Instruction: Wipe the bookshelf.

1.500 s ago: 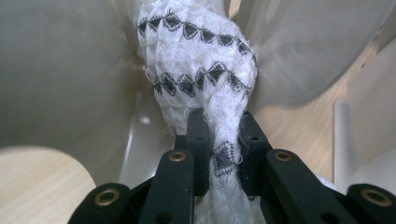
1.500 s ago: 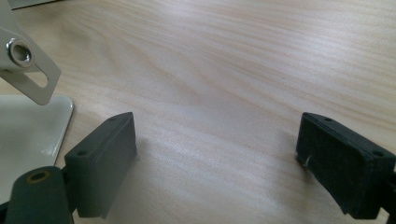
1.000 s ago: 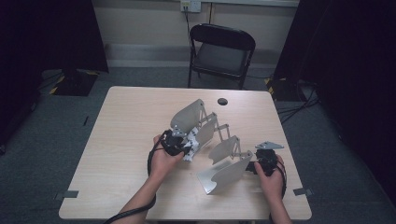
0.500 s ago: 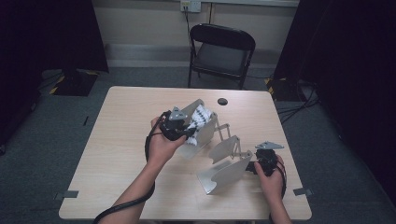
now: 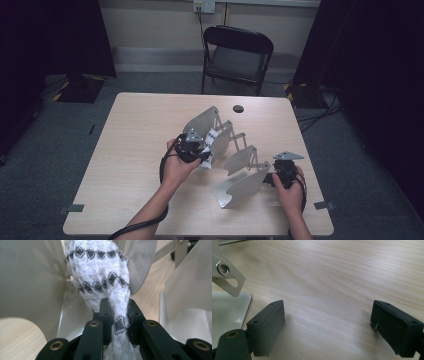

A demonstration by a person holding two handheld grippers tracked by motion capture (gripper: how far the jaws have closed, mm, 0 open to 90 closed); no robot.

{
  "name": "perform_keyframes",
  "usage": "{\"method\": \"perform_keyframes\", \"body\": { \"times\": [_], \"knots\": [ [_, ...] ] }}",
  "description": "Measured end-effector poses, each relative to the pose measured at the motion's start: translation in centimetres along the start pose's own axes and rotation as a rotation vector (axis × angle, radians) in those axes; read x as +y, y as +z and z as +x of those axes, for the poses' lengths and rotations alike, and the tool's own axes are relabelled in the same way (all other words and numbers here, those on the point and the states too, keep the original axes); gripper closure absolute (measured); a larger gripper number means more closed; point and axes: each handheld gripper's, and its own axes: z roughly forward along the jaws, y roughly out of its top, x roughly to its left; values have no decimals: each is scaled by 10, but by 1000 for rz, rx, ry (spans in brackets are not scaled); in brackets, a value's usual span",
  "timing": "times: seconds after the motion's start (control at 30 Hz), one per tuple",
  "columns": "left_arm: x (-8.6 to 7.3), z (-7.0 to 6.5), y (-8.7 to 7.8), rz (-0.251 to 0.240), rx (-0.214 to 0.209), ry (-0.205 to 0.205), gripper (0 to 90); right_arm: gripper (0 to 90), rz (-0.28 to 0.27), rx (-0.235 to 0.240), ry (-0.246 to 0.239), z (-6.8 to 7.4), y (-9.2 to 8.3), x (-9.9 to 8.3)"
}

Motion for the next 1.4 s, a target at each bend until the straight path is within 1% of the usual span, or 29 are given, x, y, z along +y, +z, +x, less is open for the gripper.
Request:
{"method": "perform_keyframes", "body": {
  "times": [0.07,0.13,0.17,0.27,0.3,0.4,0.47,0.57,0.7,0.77,0.83,0.9,0.93,0.97,1.0,1.1,1.13,1.2,1.23,1.3,1.33,1.37,1.4],
  "knots": [
    [-6,1,3,6,-6,-3,782,116,0,0,0,0,0,0],
    [-12,2,5,20,-1,-5,781,116,0,0,2,0,0,0],
    [-15,2,7,28,-4,-15,781,116,0,0,1,0,0,0],
    [-23,4,10,40,0,-17,780,116,0,0,0,0,0,0],
    [-26,4,11,40,1,-25,779,116,0,0,0,0,0,0],
    [-36,4,15,51,-1,-29,776,116,0,0,0,0,0,0],
    [-39,5,15,42,0,-29,772,116,-1,3,-2,1,0,0],
    [-41,5,12,42,33,2,737,116,-2,4,-3,1,0,0],
    [-46,9,5,41,48,-21,698,116,-1,5,-2,1,0,0],
    [-49,12,0,45,68,-20,668,116,-1,5,-2,1,0,0],
    [-54,14,-5,40,65,-31,660,116,-1,6,-3,1,0,0],
    [-57,15,-9,39,82,-34,637,116,0,6,-3,1,0,0],
    [-57,15,-10,30,88,-43,615,116,0,6,-2,1,0,0],
    [-56,16,-12,30,92,-37,601,116,0,6,-2,1,0,0],
    [-54,16,-14,20,95,-43,586,116,0,6,-3,1,0,0],
    [-42,15,-19,-3,95,-35,583,116,-1,6,-3,1,0,0],
    [-38,14,-20,-19,90,-43,562,116,0,6,-2,1,0,0],
    [-32,13,-19,-28,95,-32,536,116,-1,6,-3,1,0,0],
    [-30,14,-15,-27,91,-36,539,116,0,6,-2,1,0,0],
    [-30,14,-8,-8,93,-29,539,116,-1,6,-3,1,0,0],
    [-33,15,-4,2,85,-40,538,116,-1,6,-2,1,0,0],
    [-35,14,0,9,84,-41,532,116,-1,6,-3,1,0,0],
    [-38,14,3,17,83,-33,519,116,0,6,-3,1,0,0]
  ]
}}
